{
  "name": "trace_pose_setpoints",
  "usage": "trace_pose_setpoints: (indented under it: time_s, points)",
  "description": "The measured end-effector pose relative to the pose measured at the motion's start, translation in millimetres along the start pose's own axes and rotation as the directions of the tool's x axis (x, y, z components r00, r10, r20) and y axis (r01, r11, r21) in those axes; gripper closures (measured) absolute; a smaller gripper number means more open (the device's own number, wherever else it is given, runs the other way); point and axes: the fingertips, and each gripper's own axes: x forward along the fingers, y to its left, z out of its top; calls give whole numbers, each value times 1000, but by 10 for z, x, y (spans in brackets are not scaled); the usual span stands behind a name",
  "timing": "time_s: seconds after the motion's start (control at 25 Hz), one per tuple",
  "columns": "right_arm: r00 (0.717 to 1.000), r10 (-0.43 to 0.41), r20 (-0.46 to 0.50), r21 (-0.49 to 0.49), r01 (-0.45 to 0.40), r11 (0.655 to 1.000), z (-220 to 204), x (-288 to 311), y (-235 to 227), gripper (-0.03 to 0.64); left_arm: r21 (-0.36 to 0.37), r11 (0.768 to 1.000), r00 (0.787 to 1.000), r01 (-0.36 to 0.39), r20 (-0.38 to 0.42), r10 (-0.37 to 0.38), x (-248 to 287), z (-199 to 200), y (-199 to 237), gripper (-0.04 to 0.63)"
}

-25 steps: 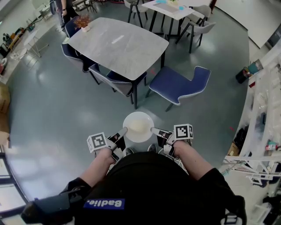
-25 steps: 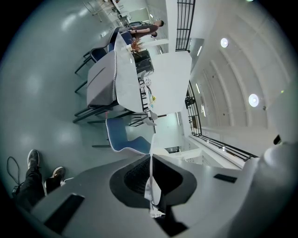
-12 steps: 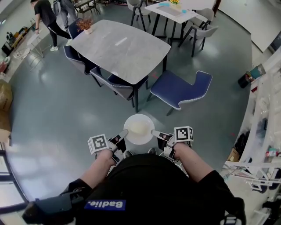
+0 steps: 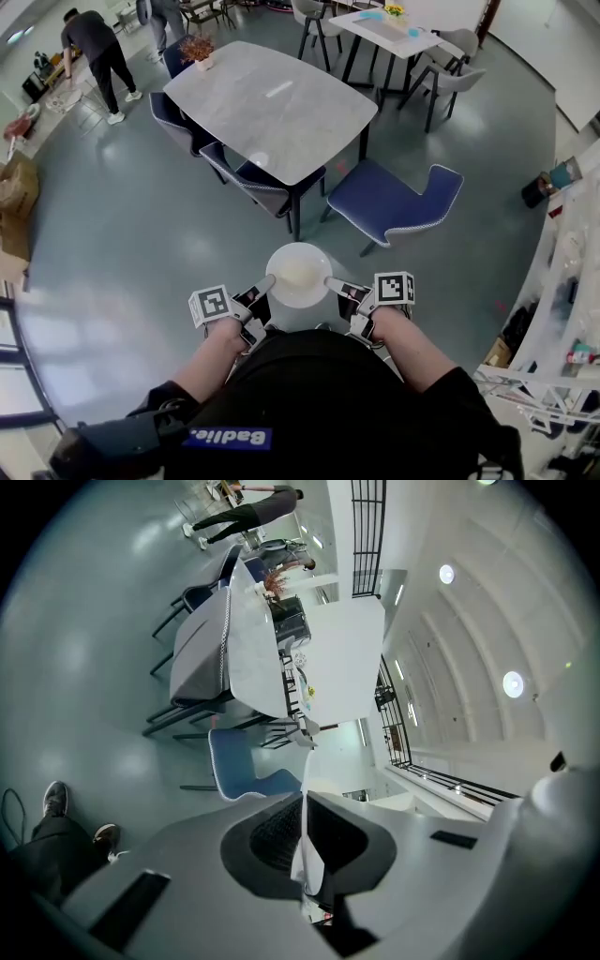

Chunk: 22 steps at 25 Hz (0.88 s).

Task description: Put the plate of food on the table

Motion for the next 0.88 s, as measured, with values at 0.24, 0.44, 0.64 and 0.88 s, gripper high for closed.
trace_pose_setpoints:
  time_s: [0.24, 0.44, 0.64, 0.88]
  points:
    - [1000, 9, -14, -12, -9, 1000, 166, -41, -34, 597, 6, 1000, 1000, -8, 26, 7, 141, 43, -16, 580]
    - [1000, 3, -16, -14, -3, 1000, 253, -45, -72, 598, 2, 1000, 999, -12, 32, 12, 213, 78, 15, 580]
    - [1000, 3, -6, -20, -4, 1000, 478, 48, -59, 598, 12, 1000, 999, 8, 35, -9, 353, 280, -25, 580]
    - [1000, -10, 4, -13, 10, 1000, 637, 219, -98, 598, 17, 1000, 1000, 5, 19, -6, 431, 509, 78, 580]
